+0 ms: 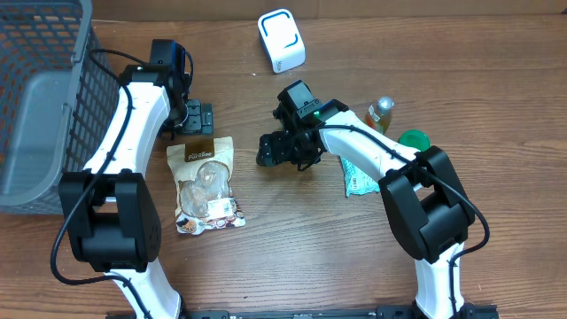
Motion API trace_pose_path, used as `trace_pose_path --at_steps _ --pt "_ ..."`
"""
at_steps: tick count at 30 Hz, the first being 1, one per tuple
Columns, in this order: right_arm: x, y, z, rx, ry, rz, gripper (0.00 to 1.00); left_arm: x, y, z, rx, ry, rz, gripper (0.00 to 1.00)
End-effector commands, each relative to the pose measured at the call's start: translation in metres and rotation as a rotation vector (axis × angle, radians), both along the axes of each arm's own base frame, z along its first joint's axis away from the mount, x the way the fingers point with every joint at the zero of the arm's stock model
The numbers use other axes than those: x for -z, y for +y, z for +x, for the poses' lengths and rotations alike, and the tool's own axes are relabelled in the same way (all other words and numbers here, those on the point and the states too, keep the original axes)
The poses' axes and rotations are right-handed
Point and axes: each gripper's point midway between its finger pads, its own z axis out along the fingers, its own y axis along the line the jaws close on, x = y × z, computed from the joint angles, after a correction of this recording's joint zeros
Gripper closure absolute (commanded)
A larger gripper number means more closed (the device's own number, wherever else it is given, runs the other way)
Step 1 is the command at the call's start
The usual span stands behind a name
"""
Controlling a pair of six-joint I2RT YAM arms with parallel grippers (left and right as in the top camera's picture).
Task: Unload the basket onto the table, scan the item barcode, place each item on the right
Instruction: 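Open the right gripper, release the pack, and move left toward the PanTree bag, then lower both grippers onto the PanTree bag from either side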
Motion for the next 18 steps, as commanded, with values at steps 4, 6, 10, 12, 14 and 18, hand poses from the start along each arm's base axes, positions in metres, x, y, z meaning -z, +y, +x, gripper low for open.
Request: trace_pose_path --at_steps 4,6,10,12,14,18 --pt "-0.004 0.004 0.006 -0.009 -0.020 0.011 0.07 -0.011 0.002 0.004 0.016 -0.031 0.008 0.00" --pt "-0.003 0.002 0.008 -0.003 -0.029 -0.003 0.04 -0.011 0.002 0.004 0.016 -0.031 0.008 0.01" --pt "0.000 -0.005 0.013 0.012 -0.057 -0.048 0.00 -0.011 -0.003 0.007 0.014 -0.041 -0.027 0.00" --pt "0.001 -0.007 0.015 0.018 -0.067 -0.064 0.00 -0.011 -0.008 0.006 -0.012 -0.041 -0.060 0.00" --pt "0.001 -0.008 0.016 0.020 -0.070 -0.069 0.00 -0.009 -0.010 -0.003 -0.060 -0.004 -0.082 0.00" --pt "0.001 -0.008 0.016 0.020 -0.070 -0.068 0.00 -0.005 -0.006 -0.037 -0.132 0.130 -0.066 0.96"
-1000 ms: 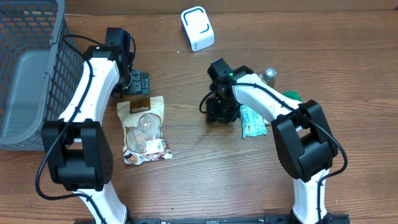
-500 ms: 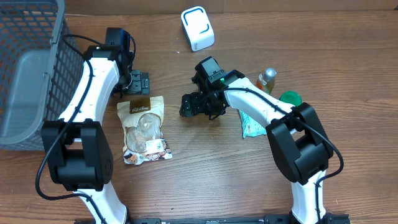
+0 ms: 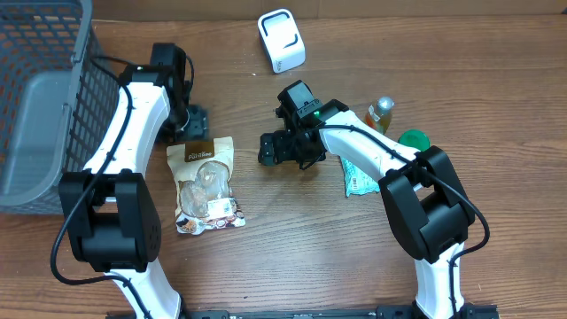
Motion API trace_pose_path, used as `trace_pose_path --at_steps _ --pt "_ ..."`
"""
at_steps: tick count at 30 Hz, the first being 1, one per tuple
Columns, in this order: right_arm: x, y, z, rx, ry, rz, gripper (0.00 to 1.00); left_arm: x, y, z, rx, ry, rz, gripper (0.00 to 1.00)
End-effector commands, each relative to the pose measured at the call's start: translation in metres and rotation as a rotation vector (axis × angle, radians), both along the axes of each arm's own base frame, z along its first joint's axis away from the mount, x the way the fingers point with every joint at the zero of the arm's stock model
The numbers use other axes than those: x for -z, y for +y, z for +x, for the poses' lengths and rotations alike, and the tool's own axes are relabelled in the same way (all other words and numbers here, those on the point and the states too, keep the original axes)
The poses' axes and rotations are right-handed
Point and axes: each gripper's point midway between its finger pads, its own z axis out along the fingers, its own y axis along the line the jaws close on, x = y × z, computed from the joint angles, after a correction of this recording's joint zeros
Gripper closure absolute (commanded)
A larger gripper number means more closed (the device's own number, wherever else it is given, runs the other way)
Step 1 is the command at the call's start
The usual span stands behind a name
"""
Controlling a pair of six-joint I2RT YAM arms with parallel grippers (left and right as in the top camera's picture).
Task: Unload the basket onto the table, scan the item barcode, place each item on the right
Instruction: 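Lower both grippers onto the PanTree bag from either side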
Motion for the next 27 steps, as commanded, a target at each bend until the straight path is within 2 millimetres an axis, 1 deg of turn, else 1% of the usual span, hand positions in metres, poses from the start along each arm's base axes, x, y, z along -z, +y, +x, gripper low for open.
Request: trace_pose_path --at_steps 1,2,4,7,11,13,18,20,21,23,27 --pt "-0.003 0.002 0.009 0.001 -0.031 -0.006 0.00 -0.008 0.005 -0.025 -0.163 0.080 0.000 0.96" --pt "-0.003 0.002 0.009 0.001 -0.032 -0.006 0.00 -0.007 0.007 -0.035 -0.205 0.115 0.008 0.96" --pt "-0.003 0.003 0.010 0.001 -0.036 -0.003 0.00 -0.006 0.007 -0.051 -0.231 0.180 0.016 0.96" --pt "-0.004 0.003 0.010 0.001 -0.038 -0.001 0.00 0.002 0.009 -0.065 -0.228 0.227 0.043 0.96" --pt "-0.004 0.003 0.010 0.002 -0.038 -0.002 0.00 0.014 0.031 -0.076 -0.291 0.237 0.166 0.96" --pt "-0.004 0.003 0.010 0.001 -0.037 -0.002 0.00 0.021 0.038 -0.080 -0.310 0.237 0.209 0.96" --pt "-0.004 0.003 0.010 0.001 -0.037 -0.002 0.00 0.041 0.039 -0.090 -0.298 0.251 0.220 0.96" --pt "-0.004 0.003 0.010 0.002 -0.038 -0.002 0.00 0.049 0.039 -0.089 -0.255 0.240 0.214 0.95" --pt "-0.004 0.003 0.010 0.002 -0.038 -0.002 0.00 0.053 0.038 -0.087 -0.241 0.231 0.206 0.94" --pt "-0.004 0.003 0.010 0.002 -0.038 -0.002 0.00 0.061 0.029 -0.081 -0.197 0.212 0.146 0.94" --pt "-0.003 0.002 0.010 0.001 -0.034 -0.004 0.00 0.066 -0.014 -0.072 -0.073 0.199 -0.109 0.95"
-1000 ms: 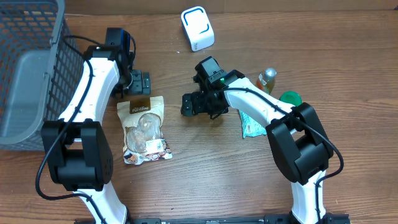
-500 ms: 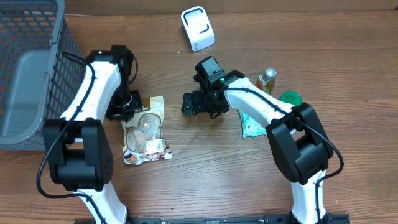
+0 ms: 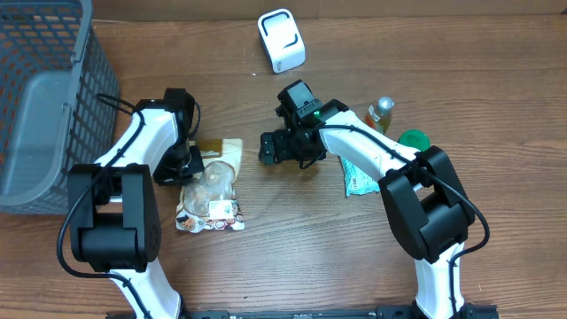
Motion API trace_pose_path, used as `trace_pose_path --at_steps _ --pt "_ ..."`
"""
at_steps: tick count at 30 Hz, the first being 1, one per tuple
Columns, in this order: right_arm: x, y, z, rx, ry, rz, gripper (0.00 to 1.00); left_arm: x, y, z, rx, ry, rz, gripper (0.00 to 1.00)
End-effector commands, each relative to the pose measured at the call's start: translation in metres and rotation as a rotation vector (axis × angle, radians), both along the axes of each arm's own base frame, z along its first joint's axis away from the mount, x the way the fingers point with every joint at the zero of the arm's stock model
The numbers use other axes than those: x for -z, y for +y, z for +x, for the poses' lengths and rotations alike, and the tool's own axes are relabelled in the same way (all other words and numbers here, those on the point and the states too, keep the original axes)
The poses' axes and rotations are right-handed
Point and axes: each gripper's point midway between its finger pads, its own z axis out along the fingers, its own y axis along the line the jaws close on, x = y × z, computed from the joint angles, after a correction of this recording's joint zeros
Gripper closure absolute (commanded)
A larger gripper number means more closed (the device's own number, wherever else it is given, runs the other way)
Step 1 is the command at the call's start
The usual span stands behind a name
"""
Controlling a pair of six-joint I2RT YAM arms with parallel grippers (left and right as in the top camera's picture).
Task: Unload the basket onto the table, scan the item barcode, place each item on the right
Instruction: 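Lower both grippers onto the PanTree bag from either side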
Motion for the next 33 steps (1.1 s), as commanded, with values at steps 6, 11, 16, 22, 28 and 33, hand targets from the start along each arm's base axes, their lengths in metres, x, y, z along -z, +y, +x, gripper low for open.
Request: trace_pose_path --at_steps 6,11,16,22,28,33 --pt "-0.001 -0.002 0.000 -0.002 0.011 -0.016 0.00 -0.009 -0.076 0.011 0.182 -0.072 -0.480 0.90" --pt "0.001 -0.005 -0.008 -0.012 0.043 -0.029 0.00 -0.011 -0.090 0.016 0.214 -0.099 -0.518 0.90" --pt "-0.007 0.014 -0.024 -0.159 0.076 0.088 0.00 -0.019 -0.095 0.024 0.229 -0.117 -0.522 0.94" --pt "-0.009 0.016 -0.026 -0.169 0.079 0.104 0.00 -0.049 -0.092 0.027 0.225 -0.093 -0.507 0.94" --pt "-0.021 0.034 -0.034 -0.312 0.055 0.227 0.00 -0.049 -0.070 -0.009 0.088 0.071 -0.367 0.96" --pt "-0.022 0.037 -0.033 -0.316 0.050 0.239 0.00 -0.034 -0.074 -0.045 0.087 0.194 -0.362 0.96"
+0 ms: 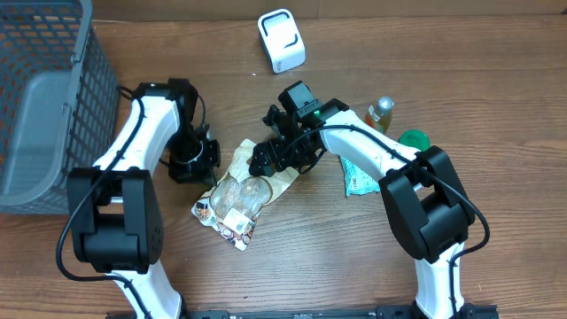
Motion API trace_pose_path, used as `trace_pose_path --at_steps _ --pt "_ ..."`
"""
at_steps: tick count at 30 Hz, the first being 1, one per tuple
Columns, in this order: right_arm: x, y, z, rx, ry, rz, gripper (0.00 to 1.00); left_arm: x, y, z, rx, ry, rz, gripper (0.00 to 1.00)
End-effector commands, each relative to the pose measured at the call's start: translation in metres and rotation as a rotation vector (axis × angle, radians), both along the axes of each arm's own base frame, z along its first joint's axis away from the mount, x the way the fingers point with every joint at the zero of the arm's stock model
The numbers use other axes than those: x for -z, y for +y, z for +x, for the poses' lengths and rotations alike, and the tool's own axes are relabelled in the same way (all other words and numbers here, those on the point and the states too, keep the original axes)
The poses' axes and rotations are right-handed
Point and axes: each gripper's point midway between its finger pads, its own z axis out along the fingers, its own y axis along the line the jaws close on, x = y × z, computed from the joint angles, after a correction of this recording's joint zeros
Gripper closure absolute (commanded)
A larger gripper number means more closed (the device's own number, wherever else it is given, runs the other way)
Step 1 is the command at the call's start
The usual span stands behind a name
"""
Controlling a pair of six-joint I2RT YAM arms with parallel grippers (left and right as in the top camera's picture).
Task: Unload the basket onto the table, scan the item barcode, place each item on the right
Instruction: 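Lower both grippers onto the PanTree bag from either side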
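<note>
The clear snack bag (237, 190) with a tan header lies slanted at mid-table, its white barcode label (235, 221) at the lower end. My left gripper (211, 159) sits at the bag's upper left edge and looks shut on it; the fingers themselves are hard to make out. My right gripper (285, 146) is shut on the black handheld scanner (270, 158). The scanner hangs over the bag's upper right end and covers part of the header.
A grey mesh basket (40, 106) fills the left side. A white box-shaped device (282, 40) stands at the back. A small bottle (381, 111), a green lid (413, 139) and a green packet (358, 183) lie under the right arm.
The bag has shifted right and turned, so its header now lies under the scanner. My left gripper stayed at the bag's edge. The right gripper with the scanner dipped slightly left and lower.
The bag lay flat and upright-facing with my left gripper behind it, apart from it. The gripper then stood closer to the bag's top, then on its crumpled top left corner. Now the bag lies slanted under the scanner, which my right gripper held throughout.
</note>
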Motion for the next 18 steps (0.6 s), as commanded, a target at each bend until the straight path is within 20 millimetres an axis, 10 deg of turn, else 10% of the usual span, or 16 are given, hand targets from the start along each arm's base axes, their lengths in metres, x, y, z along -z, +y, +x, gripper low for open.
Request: trace_pose_path --at_steps 1,18 --pt "-0.006 0.009 0.001 -0.045 -0.015 0.050 0.00 0.009 -0.001 -0.024 0.006 0.063 0.042 0.96" --pt "0.005 0.020 -0.015 -0.078 0.028 0.047 0.00 0.046 0.004 -0.036 0.045 0.036 0.088 0.96"
